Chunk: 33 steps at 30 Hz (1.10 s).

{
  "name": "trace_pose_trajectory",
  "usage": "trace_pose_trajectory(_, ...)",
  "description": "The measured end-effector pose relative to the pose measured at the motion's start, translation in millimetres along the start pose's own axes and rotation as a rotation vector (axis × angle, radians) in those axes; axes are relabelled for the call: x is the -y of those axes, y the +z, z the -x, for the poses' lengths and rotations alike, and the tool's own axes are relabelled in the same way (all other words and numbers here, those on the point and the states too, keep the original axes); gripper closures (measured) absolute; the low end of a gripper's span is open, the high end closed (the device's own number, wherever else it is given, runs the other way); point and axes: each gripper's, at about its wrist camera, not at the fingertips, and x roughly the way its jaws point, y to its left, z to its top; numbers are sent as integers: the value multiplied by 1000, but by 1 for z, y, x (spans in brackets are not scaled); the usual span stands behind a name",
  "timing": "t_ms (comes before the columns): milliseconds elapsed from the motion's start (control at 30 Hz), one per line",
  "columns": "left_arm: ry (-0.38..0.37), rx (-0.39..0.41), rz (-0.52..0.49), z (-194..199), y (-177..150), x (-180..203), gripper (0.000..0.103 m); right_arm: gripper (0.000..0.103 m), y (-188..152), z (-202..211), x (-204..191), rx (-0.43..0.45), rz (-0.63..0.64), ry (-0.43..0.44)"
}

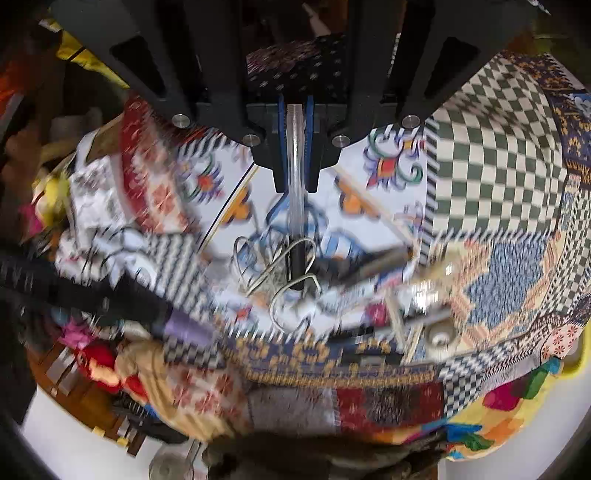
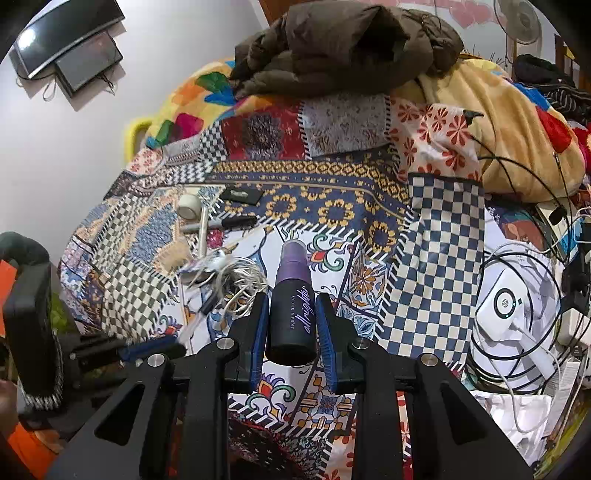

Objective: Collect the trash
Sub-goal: 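Carry the bottle and pen in both tools over the white bucket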

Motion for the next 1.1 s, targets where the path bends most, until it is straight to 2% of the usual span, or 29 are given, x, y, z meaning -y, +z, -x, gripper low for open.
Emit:
trace_pose_trajectory(133,45,-35,16,-19,-8,-9,96,79,-1,-18,1,-30,2,-16)
trace_pose_trajectory(267,42,-26,11,-24,-3,-13,96,79,1,-35,2,-60,3,-22)
trace_pose_trajectory(467,41,-3,-13,-30,8,-10,94,79,8,-45,-3,-57,28,-24)
trace_pose_trajectory(633,78,4,-49,-33,12,-2,95,79,12,-46,-2,-49,26,-25)
trace_pose_trajectory(800,-53,-55,21,-25,12,-10,96,79,12,-37,-3,-36,26,-30)
trace_pose_trajectory(1100,-58,-59,2,5,-10,-3,96,79,10,-18,-13,-18,38,-39)
